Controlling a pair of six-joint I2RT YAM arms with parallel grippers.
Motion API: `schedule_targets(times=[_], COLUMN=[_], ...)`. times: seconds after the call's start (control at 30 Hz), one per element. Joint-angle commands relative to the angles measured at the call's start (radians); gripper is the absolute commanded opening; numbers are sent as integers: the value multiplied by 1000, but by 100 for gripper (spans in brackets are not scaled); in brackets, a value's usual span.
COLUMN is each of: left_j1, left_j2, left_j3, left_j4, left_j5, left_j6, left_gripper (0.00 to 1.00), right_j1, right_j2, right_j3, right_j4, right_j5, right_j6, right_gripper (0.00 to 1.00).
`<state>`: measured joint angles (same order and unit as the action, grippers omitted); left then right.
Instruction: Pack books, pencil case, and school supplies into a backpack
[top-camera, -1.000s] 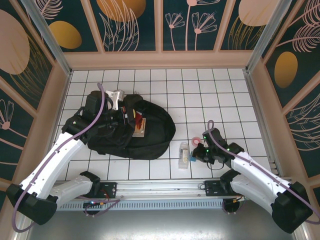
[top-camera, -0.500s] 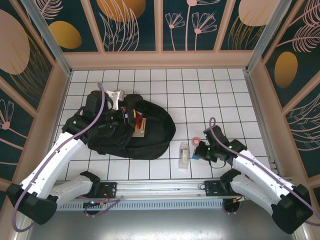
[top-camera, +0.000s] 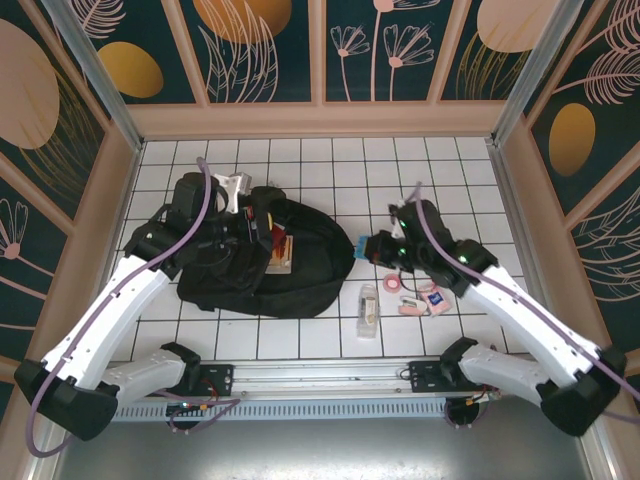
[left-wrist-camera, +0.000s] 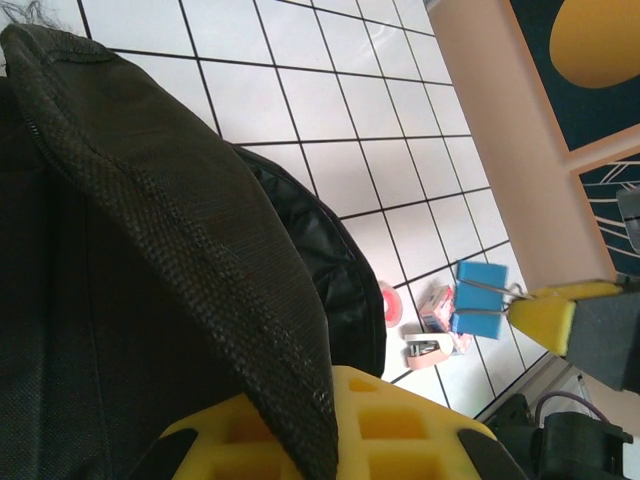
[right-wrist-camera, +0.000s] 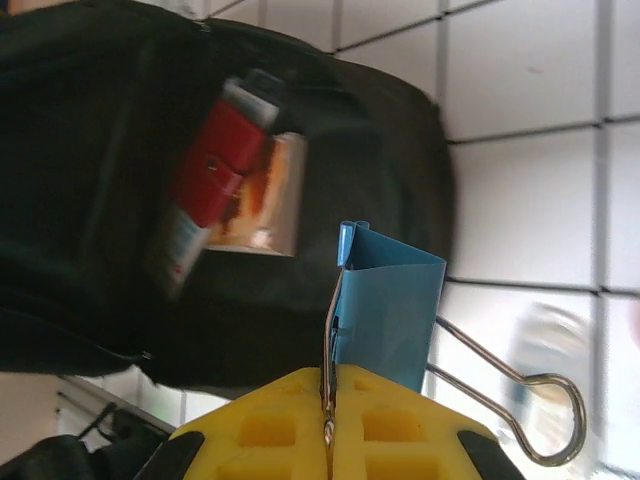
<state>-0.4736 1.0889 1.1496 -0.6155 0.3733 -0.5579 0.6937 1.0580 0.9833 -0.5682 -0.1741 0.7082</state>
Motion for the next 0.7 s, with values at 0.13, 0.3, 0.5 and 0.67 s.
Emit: schedule_targets(times=[0.13, 0.3, 0.5, 0.67], left_j1=[-5, -5, -5, -5], left_j2=[-7, -18, -32, -41], left_j3=[119, 130, 117, 138], left_j4=[0, -3, 19, 7], left_j5=[-16, -38, -66, -143], left_j6=[33, 38, 43, 70], left_gripper=[0, 0, 0, 0], right_j1=[74, 111, 168, 199], right_j2=[364, 565, 806, 923], right_j3=[131, 203, 273, 329], right_j4=[445, 676, 910, 1006], right_j5=[-180, -260, -366, -399], right_j6=[46, 112, 264, 362], right_gripper=[0, 0, 0, 0])
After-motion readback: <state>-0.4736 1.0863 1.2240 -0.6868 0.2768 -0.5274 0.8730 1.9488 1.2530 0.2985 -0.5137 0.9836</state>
